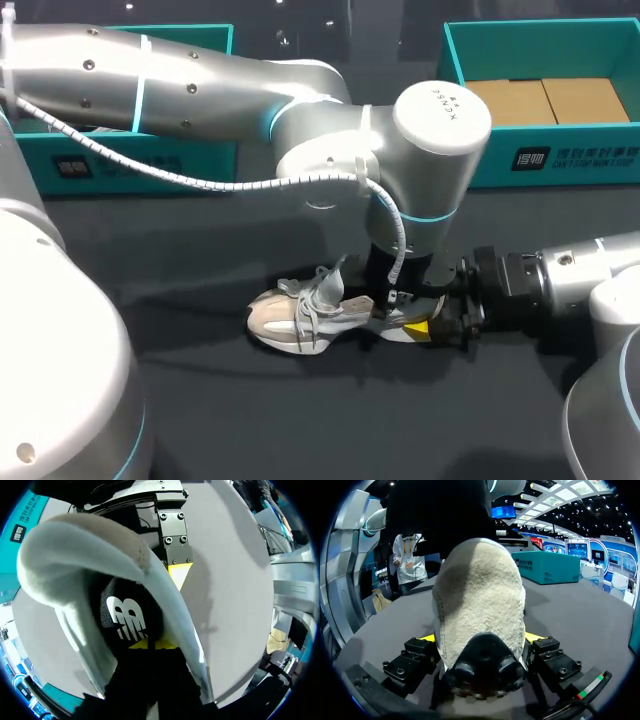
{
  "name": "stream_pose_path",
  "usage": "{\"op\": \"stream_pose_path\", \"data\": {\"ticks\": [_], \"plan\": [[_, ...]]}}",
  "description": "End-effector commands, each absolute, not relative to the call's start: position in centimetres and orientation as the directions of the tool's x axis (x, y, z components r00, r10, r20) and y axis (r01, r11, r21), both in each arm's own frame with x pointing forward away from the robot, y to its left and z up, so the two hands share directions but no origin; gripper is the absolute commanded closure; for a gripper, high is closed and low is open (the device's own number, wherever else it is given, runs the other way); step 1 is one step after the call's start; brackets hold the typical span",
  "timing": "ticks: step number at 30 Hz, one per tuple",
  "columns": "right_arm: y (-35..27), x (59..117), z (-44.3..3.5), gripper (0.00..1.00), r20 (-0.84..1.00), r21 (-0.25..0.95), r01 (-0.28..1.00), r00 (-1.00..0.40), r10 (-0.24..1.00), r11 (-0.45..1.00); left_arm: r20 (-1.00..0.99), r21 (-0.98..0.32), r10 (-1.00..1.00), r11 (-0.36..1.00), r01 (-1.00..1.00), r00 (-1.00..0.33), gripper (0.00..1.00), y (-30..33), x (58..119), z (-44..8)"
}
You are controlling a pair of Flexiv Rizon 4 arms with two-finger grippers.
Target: Take the shoe out of the shoebox, open the shoe tongue, remove and reinsert the insole, then place the shoe into the shoebox
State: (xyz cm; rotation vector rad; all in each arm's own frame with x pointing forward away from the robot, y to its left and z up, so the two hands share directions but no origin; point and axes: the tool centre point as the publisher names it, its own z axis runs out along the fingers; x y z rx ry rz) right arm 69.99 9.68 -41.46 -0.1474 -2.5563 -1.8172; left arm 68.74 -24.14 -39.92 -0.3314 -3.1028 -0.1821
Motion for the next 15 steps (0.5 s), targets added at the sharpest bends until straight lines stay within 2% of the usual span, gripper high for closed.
{"op": "stream_pose_path", "data": {"ticks": [1, 15], "plan": [[10.1, 70.2, -41.7, 1.0, 0.057, 0.941, 0.079, -0.995, 0.077, 0.33, 0.02, 0.085, 0.201, 0.976, 0.202, -0.979, 1.0, -23.1, 69.0, -42.0], [10.1, 70.2, -41.7, 1.0, 0.057, 0.941, 0.079, -0.995, 0.077, 0.33, -0.006, -0.079, 0.127, 0.989, 0.127, -0.992, 1.0, -20.9, 68.4, -38.3]]}}
